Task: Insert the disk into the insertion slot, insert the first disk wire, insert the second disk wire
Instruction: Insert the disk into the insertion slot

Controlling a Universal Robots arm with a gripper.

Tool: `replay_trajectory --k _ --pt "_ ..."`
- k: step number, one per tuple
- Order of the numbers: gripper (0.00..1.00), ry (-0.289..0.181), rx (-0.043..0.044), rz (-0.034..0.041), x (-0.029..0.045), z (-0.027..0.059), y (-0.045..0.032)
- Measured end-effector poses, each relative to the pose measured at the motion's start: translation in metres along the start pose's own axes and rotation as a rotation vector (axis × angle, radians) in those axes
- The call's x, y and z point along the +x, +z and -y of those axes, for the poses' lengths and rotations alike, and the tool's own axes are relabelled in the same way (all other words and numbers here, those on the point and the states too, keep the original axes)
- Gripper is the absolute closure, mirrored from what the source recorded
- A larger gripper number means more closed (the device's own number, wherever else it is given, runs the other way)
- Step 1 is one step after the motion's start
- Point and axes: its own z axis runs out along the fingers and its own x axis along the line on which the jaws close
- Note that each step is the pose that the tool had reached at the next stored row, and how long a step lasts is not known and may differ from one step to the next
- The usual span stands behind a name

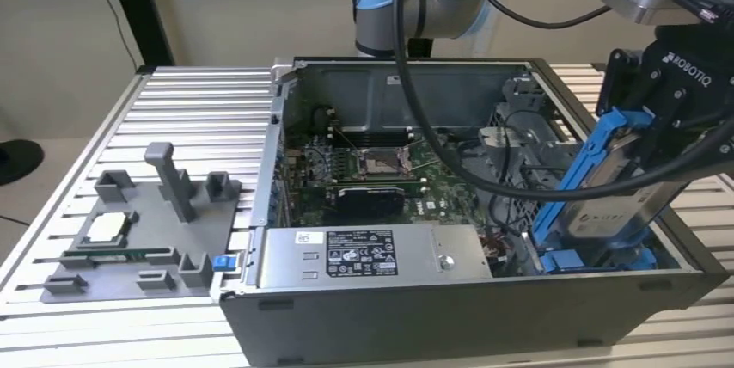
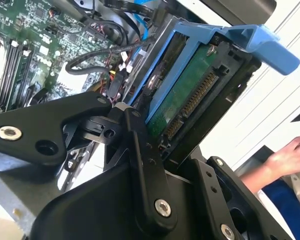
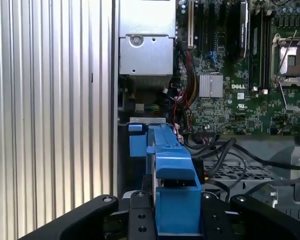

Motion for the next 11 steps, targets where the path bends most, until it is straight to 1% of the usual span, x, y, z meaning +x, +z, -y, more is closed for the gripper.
replay_trajectory --k 6,11 --pt "1.0 0.0 -0.0001 0.0059 0.0 0.001 0.0088" --pt "1.0 0.0 -0.0003 0.0106 0.0002 0.0015 0.0179"
